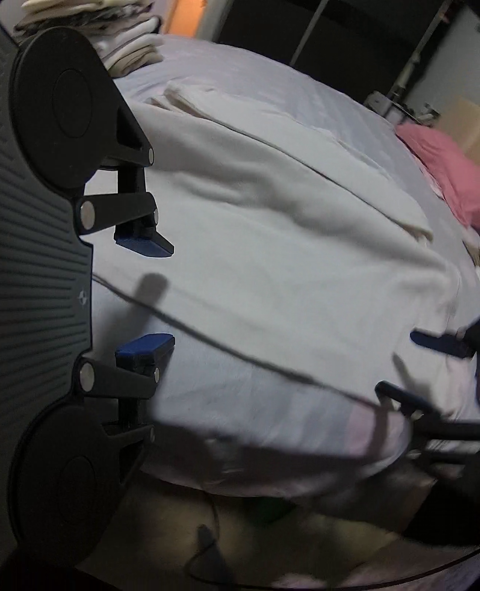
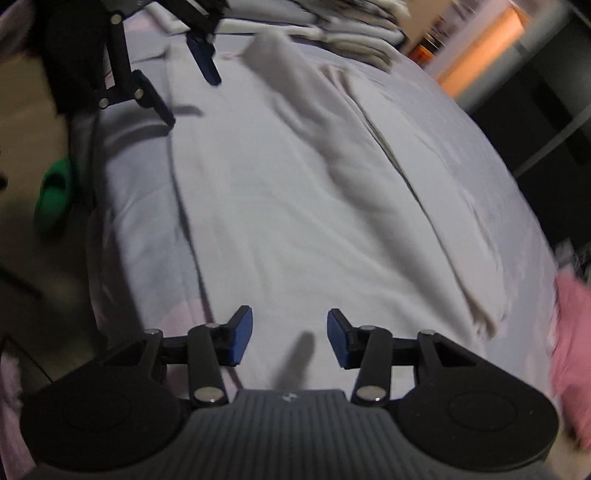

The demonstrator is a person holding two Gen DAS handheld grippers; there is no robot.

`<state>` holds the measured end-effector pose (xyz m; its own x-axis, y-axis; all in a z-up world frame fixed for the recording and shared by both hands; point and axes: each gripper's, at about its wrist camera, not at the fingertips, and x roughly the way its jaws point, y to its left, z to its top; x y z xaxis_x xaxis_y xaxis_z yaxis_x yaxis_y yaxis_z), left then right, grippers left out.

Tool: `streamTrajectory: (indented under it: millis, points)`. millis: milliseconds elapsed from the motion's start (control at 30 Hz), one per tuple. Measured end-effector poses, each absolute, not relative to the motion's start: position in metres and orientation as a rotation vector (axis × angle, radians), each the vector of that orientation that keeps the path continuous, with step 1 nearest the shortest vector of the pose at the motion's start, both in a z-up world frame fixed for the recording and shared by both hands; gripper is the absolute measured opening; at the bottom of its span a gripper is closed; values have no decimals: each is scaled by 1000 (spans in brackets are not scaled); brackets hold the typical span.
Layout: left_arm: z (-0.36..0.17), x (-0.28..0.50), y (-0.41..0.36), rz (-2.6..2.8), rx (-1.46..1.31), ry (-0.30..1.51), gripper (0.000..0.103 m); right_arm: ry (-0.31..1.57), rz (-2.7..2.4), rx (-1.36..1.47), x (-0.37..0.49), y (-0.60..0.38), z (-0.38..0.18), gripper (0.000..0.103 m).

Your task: Fold clothes

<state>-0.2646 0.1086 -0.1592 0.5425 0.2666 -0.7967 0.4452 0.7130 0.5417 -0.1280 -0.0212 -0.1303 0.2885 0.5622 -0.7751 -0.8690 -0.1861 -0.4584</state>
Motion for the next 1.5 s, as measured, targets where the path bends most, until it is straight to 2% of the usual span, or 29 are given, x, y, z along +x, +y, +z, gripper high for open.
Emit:
streamTrajectory:
  millis: [200, 600, 900, 967, 1033, 1133, 1300, 1433, 1500]
  points:
    - [-164, -265, 110, -108, 806, 1025, 50, 325, 1394, -1257, -151, -27, -128, 50]
    - [-159, -269, 134, -40, 822, 1136, 52, 277, 1208, -1492, -146, -46, -152, 48]
    - [-158, -271, 147, 57, 848, 1183, 51, 247, 1119, -1562, -139, -50, -156, 48]
    - [-156, -273, 146, 50, 849, 1181, 47, 251, 1108, -1567, -137, -51, -155, 47]
    - [-155, -276, 143, 29, 859, 1174, 43, 256, 1098, -1571, -135, -52, -155, 42]
    - [-157, -280, 141, 8, 890, 1160, 43, 255, 1088, -1568, -134, -51, -156, 23]
    - [-160, -281, 142, 2, 893, 1162, 43, 282, 1078, -1539, -129, -47, -153, 16]
    - [-162, -278, 150, 28, 896, 1173, 55, 304, 1035, -1494, -119, -42, -148, 13]
    - [-163, -277, 152, 38, 900, 1182, 56, 314, 1019, -1476, -115, -40, -146, 12]
